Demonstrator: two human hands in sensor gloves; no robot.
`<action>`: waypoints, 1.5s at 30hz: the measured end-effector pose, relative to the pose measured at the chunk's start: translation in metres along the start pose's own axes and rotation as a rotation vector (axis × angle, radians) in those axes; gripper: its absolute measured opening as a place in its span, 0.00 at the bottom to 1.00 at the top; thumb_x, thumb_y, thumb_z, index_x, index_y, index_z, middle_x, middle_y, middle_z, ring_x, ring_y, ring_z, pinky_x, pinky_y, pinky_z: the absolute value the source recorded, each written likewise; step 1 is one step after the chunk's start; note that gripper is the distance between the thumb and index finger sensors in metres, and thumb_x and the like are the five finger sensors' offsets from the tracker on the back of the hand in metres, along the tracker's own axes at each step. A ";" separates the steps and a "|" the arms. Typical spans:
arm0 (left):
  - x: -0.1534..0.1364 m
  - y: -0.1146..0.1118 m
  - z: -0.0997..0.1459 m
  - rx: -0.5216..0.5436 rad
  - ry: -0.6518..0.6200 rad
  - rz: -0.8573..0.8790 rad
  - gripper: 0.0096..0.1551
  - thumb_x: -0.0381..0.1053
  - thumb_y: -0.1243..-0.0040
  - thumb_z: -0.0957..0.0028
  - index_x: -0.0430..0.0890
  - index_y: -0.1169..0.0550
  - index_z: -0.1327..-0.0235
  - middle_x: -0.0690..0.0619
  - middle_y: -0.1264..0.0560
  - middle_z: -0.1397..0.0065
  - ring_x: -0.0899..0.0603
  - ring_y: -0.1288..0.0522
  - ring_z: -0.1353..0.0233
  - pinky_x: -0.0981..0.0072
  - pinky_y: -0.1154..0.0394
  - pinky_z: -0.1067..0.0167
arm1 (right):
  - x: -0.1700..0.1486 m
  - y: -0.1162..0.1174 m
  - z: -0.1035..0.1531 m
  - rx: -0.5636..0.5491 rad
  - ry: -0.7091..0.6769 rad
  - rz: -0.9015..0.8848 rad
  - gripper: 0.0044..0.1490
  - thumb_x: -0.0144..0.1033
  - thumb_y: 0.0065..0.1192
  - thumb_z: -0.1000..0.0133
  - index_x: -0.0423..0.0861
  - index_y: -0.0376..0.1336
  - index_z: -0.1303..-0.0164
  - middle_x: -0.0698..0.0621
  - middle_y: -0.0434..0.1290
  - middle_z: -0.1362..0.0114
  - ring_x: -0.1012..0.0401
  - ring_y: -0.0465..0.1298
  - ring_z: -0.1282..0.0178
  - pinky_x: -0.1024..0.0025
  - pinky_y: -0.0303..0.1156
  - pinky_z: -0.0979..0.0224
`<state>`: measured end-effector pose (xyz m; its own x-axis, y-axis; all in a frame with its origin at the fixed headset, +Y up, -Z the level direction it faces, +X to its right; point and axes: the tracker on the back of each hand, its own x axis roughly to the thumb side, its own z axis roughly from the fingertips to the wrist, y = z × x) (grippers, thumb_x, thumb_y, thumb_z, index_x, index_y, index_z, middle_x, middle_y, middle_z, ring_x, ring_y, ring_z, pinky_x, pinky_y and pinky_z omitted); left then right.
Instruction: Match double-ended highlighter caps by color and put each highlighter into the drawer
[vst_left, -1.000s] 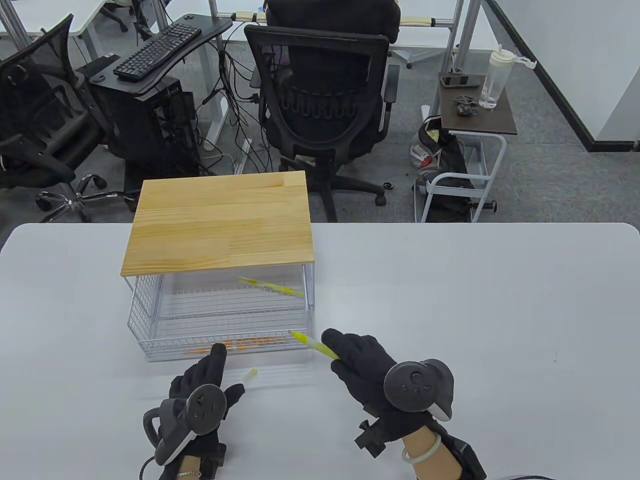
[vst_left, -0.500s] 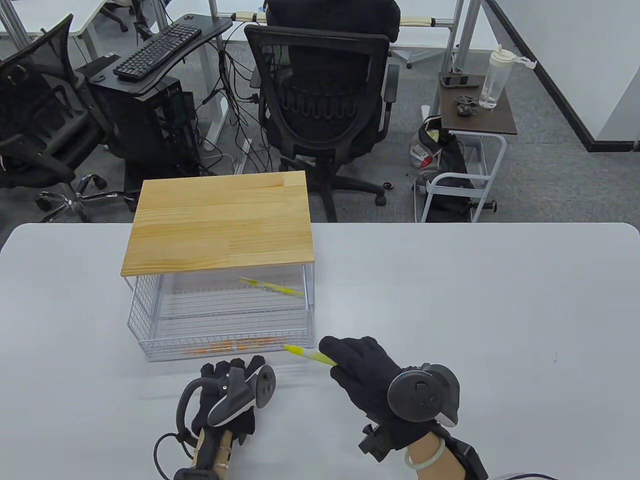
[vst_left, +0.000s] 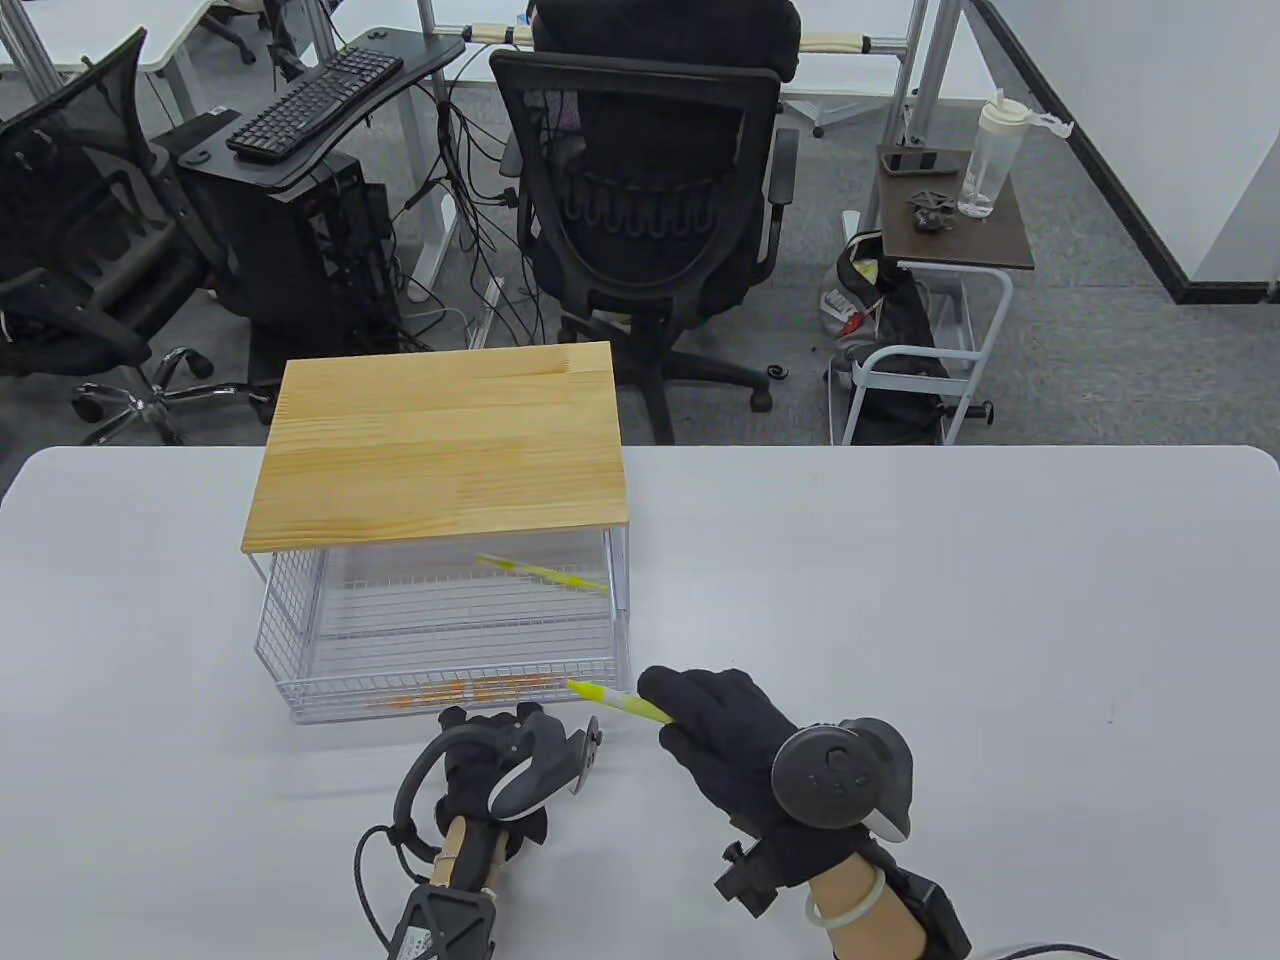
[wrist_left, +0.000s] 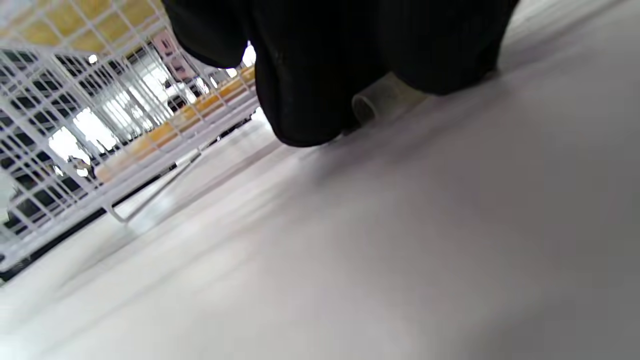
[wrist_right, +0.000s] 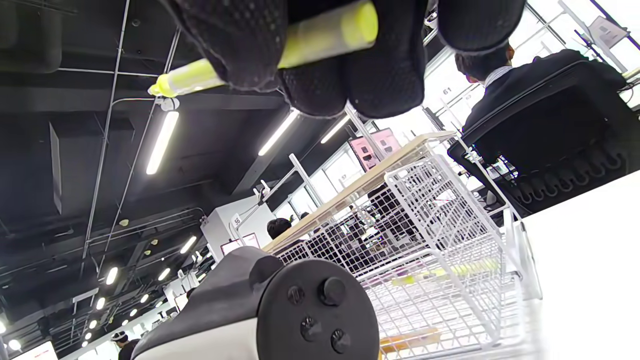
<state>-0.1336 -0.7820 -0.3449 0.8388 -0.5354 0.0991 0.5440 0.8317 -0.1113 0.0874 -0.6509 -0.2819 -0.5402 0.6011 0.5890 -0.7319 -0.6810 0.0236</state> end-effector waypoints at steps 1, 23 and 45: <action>0.001 0.000 0.001 0.003 0.000 -0.014 0.40 0.51 0.40 0.50 0.47 0.42 0.26 0.51 0.24 0.34 0.47 0.21 0.36 0.52 0.37 0.17 | 0.000 0.001 0.000 0.002 0.003 0.005 0.31 0.30 0.60 0.34 0.46 0.60 0.19 0.45 0.71 0.24 0.40 0.72 0.30 0.30 0.56 0.23; -0.121 0.006 0.061 0.517 0.009 1.499 0.26 0.52 0.47 0.42 0.41 0.20 0.38 0.46 0.16 0.44 0.47 0.14 0.52 0.46 0.25 0.39 | -0.008 0.045 -0.007 0.136 0.046 0.152 0.30 0.32 0.61 0.34 0.45 0.61 0.20 0.44 0.72 0.27 0.41 0.73 0.32 0.30 0.57 0.24; -0.104 0.023 0.068 0.553 -0.212 1.445 0.26 0.52 0.46 0.44 0.41 0.20 0.39 0.48 0.15 0.48 0.48 0.13 0.55 0.47 0.24 0.40 | 0.000 0.043 -0.001 -0.086 0.013 0.185 0.27 0.35 0.60 0.35 0.49 0.64 0.25 0.45 0.72 0.29 0.43 0.74 0.36 0.34 0.59 0.23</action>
<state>-0.2103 -0.6974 -0.2902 0.5792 0.7261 0.3705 -0.8060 0.5780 0.1274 0.0560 -0.6797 -0.2816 -0.6737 0.4751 0.5661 -0.6524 -0.7422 -0.1535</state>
